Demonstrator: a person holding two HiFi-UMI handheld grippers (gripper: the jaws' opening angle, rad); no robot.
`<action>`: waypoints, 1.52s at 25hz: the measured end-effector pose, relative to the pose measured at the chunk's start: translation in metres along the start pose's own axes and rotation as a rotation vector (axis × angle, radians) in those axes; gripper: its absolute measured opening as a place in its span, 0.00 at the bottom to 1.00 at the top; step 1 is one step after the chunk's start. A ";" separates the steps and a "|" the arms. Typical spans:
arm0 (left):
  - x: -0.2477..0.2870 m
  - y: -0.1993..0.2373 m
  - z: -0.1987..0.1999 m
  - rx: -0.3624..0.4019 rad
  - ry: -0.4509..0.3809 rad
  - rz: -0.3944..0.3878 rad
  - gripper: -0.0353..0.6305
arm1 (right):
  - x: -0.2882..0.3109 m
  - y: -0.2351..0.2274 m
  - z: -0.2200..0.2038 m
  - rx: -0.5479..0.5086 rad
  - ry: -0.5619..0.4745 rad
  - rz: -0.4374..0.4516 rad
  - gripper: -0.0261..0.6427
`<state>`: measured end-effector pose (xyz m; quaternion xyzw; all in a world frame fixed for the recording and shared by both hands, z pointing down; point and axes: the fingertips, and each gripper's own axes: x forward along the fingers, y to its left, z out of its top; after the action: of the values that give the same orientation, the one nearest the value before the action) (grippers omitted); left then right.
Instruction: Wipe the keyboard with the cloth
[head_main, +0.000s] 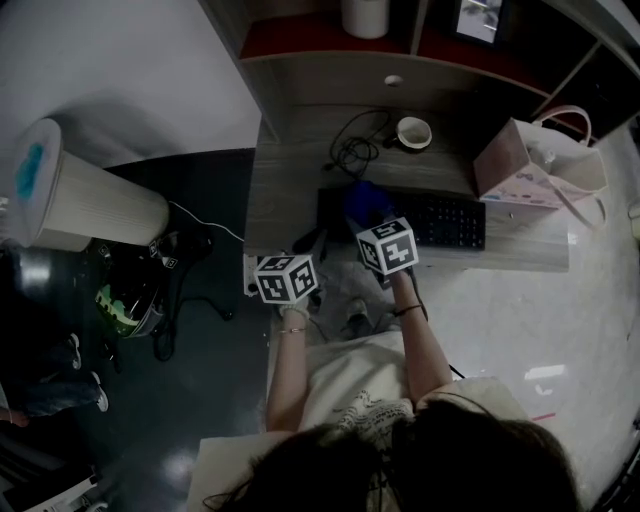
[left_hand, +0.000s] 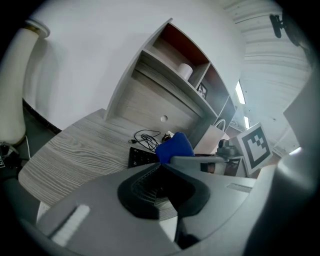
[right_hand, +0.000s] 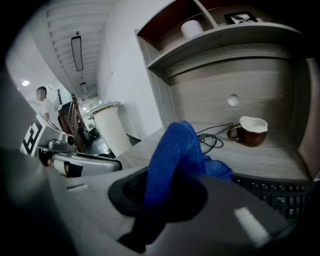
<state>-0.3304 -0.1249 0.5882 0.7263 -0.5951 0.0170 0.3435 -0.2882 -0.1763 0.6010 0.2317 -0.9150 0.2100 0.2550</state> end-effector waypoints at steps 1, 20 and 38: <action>-0.002 0.002 0.000 -0.003 -0.003 0.007 0.06 | 0.002 0.002 0.001 -0.004 0.002 0.005 0.13; -0.029 0.029 0.007 -0.033 -0.053 0.103 0.06 | 0.026 0.043 0.006 -0.056 0.022 0.119 0.13; -0.056 0.041 0.012 -0.037 -0.098 0.163 0.06 | 0.034 0.084 0.007 -0.079 0.021 0.225 0.13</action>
<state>-0.3874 -0.0861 0.5741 0.6689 -0.6685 -0.0015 0.3251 -0.3614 -0.1230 0.5922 0.1151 -0.9400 0.2036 0.2483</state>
